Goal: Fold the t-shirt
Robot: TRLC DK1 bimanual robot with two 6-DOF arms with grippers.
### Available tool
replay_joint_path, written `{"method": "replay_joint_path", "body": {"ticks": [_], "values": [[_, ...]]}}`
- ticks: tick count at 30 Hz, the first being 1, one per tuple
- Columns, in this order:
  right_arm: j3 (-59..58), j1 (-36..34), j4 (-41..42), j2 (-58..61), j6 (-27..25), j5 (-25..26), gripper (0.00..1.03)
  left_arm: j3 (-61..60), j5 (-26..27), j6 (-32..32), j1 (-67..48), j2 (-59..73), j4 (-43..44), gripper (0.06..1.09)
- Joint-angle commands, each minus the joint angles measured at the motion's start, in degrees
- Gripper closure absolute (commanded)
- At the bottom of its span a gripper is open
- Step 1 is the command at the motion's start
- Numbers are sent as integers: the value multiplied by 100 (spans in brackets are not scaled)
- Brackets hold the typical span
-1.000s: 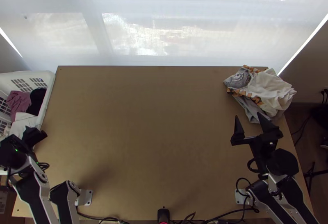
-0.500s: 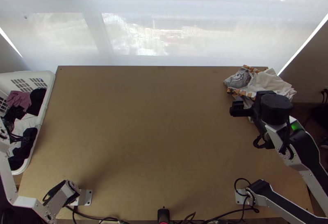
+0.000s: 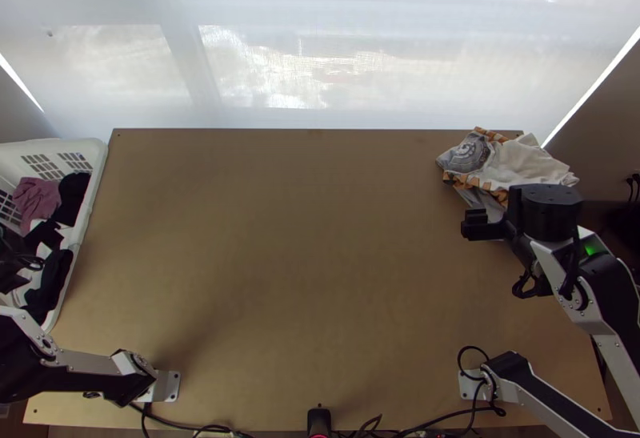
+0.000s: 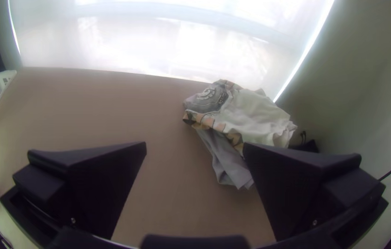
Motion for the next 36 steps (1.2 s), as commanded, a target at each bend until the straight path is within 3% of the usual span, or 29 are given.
{"method": "replay_joint_path", "body": {"ticks": [1, 10, 16, 19, 25, 32, 36], "values": [[-215, -152, -95, -192, -108, -92, 5, -66, -43, 514, 161, 490, 1, 10], [-144, -240, -95, -219, -196, -84, 5, -110, -500, 936, 179, 973, 748, 12], [-127, -310, -95, -236, -196, -92, 5, -119, -517, 1156, 117, 1255, 642, 32], [-118, -337, -104, -236, -196, -92, 5, -127, -456, 1182, 73, 1334, 458, 35], [-92, -389, -157, -236, -187, -92, 5, -75, -447, 1173, 144, 1334, 792, 103], [-135, -407, -192, -254, -187, -92, 5, 198, -438, 1068, 161, 1061, 757, 105], [-144, -407, -192, -254, -187, -92, 5, 919, -148, 1024, 65, 640, 370, 105]]}}
